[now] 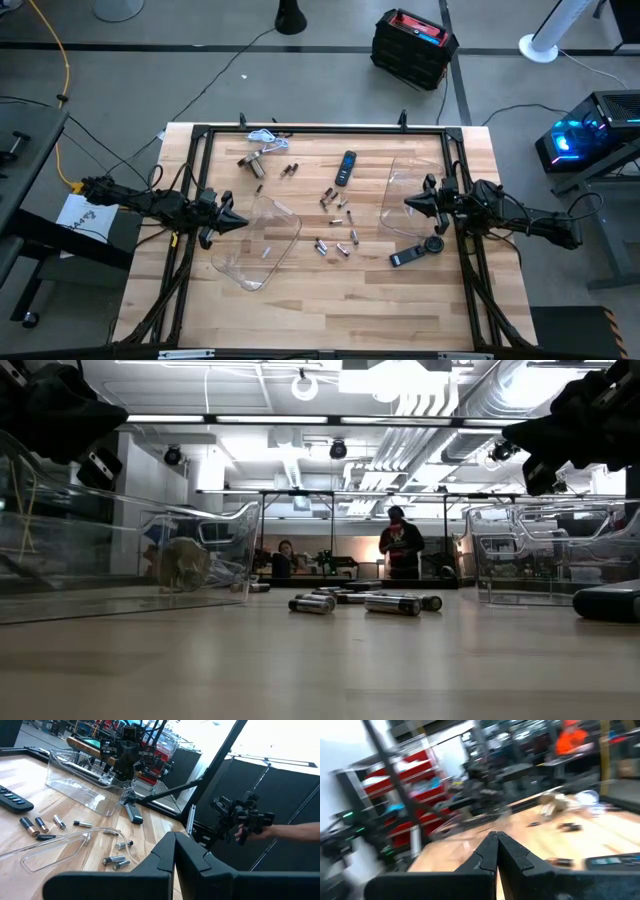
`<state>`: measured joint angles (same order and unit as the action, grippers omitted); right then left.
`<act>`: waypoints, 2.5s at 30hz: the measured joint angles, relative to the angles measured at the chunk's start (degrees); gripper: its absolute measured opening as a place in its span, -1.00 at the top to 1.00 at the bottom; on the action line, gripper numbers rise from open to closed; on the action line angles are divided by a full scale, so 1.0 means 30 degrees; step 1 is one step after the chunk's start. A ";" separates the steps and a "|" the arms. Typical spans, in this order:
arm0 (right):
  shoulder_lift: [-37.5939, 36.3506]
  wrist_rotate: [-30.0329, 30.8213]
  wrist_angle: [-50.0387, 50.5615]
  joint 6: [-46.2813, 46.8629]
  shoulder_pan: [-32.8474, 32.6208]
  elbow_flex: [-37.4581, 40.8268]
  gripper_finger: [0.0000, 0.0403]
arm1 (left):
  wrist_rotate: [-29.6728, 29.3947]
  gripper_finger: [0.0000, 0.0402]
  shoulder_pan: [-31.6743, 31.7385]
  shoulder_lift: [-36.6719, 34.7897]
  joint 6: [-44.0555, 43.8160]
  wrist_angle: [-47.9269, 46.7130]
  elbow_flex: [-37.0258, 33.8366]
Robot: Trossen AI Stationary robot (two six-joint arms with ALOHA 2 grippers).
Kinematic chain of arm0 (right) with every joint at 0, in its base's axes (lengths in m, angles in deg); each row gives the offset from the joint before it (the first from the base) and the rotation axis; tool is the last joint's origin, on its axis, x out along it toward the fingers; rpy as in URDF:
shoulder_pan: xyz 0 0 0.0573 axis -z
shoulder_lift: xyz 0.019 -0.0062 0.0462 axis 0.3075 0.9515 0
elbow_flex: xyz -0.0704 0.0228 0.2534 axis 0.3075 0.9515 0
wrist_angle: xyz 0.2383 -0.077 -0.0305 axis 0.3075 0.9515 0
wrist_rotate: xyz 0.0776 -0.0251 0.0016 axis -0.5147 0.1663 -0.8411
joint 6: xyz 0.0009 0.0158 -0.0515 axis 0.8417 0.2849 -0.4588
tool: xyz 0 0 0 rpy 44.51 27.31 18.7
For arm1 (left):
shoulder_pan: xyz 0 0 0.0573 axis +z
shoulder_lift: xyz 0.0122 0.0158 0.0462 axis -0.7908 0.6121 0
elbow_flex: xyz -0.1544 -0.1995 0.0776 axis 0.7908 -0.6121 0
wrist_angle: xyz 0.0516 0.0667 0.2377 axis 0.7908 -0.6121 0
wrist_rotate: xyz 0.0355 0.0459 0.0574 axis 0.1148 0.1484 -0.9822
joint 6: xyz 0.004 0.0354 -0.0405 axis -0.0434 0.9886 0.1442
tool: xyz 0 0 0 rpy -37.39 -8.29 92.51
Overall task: Sort batteries
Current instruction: Put the white battery into the right transparent bin
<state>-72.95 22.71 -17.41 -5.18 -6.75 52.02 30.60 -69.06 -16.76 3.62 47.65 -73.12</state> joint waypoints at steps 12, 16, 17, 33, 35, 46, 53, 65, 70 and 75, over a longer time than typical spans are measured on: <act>0.0444 0.8449 -1.1262 1.1275 0.0001 0.0000 1.00 | 0.0000 1.00 0.0001 -0.0001 0.0000 0.0004 0.0000; 0.2563 0.6629 -1.4457 1.0166 -0.0051 -0.1004 1.00 | -0.0392 1.00 0.0001 0.0007 0.0285 0.0139 -0.0003; 0.3341 0.5994 -1.4441 0.9842 -0.0165 -0.1658 1.00 | -0.1012 1.00 0.0008 0.0009 0.0454 0.0476 -0.0007; 2.2167 0.2919 -0.4987 0.5129 -0.3304 -1.7598 1.00 | -0.7084 1.00 0.0023 0.1263 -0.2512 1.1124 0.2124; 2.3729 0.2900 -0.0932 0.5166 -0.3244 -1.9758 1.00 | -0.6111 1.00 0.0023 0.2374 -0.2564 1.0020 0.3021; 3.2567 0.4298 2.1001 0.4780 -0.3453 -2.9522 0.46 | -0.7206 0.84 0.0489 0.6733 0.1964 0.2430 0.8016; 3.7025 0.5372 2.3300 0.7030 -0.3169 -3.0367 0.23 | -0.7723 0.70 0.1263 0.7663 0.1539 0.1326 0.9073; 4.0822 0.5102 2.2830 0.6350 -0.2533 -3.0345 0.26 | -0.7679 0.68 0.1492 0.7831 0.0464 0.1355 0.9185; 4.1339 0.4498 2.2210 0.6024 -0.1968 -3.0374 0.26 | -0.7679 0.68 0.1487 0.7831 0.0452 0.1355 0.9180; 4.1598 0.3667 2.1719 0.5991 -0.1670 -3.0379 0.26 | -0.7672 0.68 0.1487 0.7831 0.0131 0.1355 0.9180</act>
<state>51.85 33.71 47.75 12.79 -11.76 -39.12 7.59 -64.60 6.74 4.02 51.72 -45.58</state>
